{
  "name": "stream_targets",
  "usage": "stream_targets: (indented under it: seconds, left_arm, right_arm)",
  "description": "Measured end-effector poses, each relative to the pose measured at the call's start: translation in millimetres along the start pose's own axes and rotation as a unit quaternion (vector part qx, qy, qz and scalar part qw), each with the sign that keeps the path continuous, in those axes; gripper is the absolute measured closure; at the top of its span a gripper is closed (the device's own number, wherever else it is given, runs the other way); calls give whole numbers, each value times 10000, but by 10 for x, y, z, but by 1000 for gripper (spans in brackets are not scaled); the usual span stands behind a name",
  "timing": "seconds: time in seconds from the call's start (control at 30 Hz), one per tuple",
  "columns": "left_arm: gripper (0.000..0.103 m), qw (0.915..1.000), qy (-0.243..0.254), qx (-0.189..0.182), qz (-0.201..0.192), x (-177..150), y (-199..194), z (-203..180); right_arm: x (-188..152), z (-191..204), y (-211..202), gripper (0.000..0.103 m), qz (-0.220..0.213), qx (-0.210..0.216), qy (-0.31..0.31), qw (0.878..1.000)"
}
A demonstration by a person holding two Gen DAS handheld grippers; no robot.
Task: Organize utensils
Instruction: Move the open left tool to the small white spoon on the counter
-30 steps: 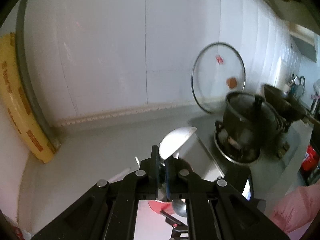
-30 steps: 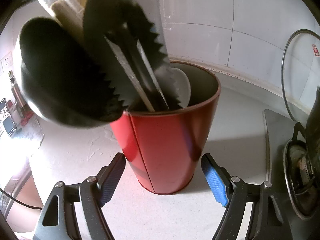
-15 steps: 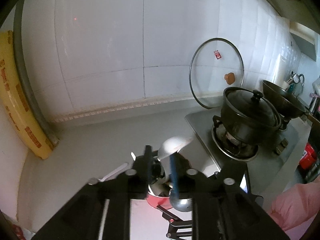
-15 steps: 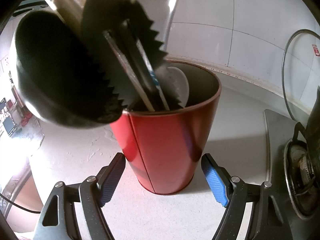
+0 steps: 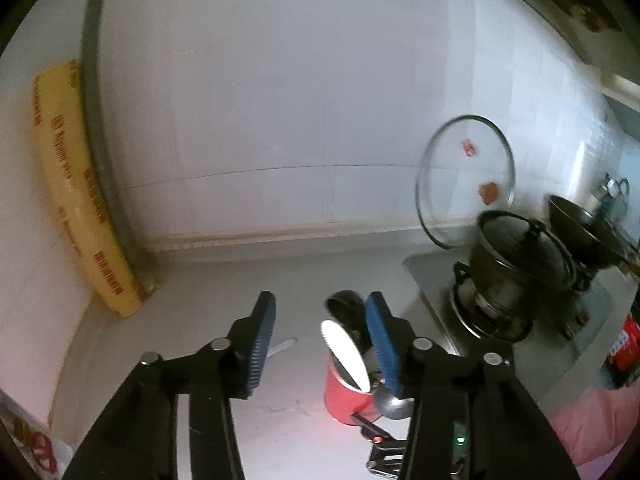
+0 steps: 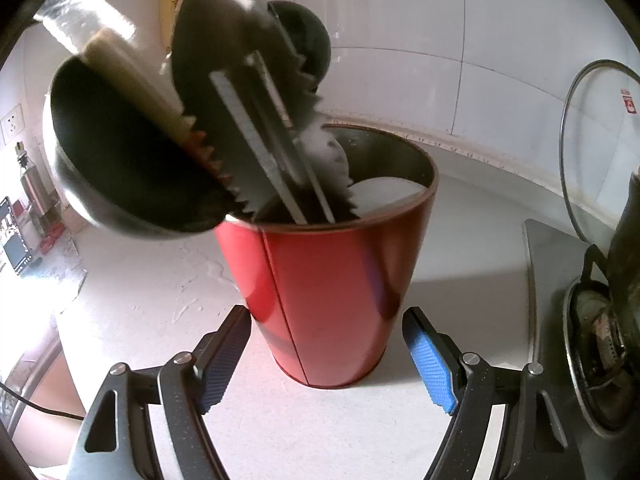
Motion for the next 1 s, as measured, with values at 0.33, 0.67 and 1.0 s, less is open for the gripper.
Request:
stream_targets:
  seconds: [0.33,0.67,1.0]
  left_arm:
    - [33,9941,-809,562,447,-187,171,550]
    - [12,9619,-2180,988,1318,-718,584,1173]
    - [3,9260,-3111,1261,1726,-1218,865,1550]
  right_arm:
    - [-26,24,-66,22,-12,-35,-4,10000]
    - [-23,26,-57,22,-15,-32,32,10000]
    - [-17,24,-30,21,16,-7,51,10000]
Point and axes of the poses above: each gripper's, at about its wrist camera, not at the fingertips, and y roughly the way its jaws point, z to its left, x to its top, the point moved 8 cm from there along y, roughly the way its jaws point, and after that the axes turned 10 degrees about x, right-handed, at the moved point
